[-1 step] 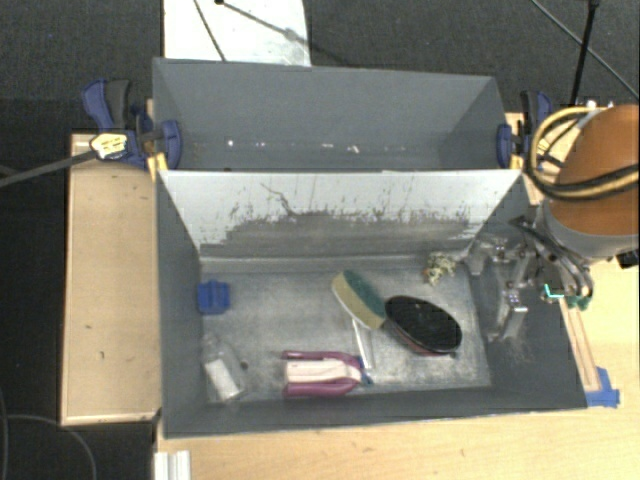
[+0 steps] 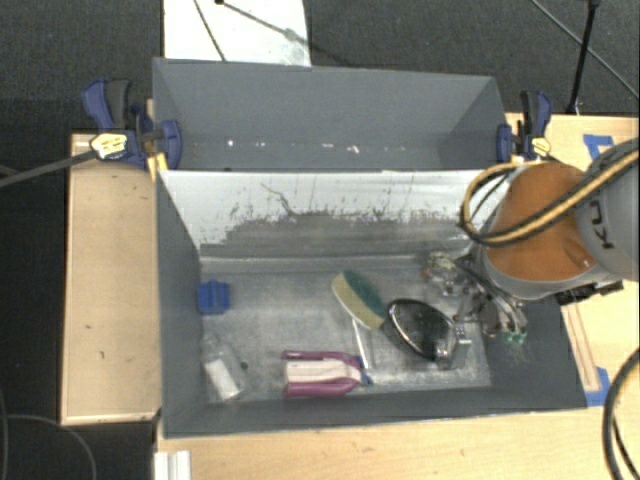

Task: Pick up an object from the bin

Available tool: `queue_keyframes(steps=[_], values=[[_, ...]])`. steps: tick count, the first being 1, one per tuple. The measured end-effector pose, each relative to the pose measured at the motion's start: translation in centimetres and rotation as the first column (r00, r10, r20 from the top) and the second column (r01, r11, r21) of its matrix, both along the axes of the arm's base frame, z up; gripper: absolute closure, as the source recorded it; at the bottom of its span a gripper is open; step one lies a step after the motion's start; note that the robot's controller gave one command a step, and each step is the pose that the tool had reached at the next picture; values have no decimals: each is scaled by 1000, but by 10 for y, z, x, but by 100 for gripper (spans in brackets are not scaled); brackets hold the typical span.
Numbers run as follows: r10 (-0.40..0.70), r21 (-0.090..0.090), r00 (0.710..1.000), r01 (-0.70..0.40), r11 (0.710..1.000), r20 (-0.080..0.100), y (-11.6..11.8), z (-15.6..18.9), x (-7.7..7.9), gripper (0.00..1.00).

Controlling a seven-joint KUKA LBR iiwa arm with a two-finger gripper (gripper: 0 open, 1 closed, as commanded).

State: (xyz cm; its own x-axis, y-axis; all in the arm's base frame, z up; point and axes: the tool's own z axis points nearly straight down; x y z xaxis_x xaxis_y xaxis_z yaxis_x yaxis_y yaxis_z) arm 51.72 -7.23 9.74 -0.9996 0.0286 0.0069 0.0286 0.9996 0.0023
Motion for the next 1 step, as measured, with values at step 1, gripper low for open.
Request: queue_keyframes(steps=[1], values=[[3,-3,1000,-3,1000,9,-2,5,2,100]])
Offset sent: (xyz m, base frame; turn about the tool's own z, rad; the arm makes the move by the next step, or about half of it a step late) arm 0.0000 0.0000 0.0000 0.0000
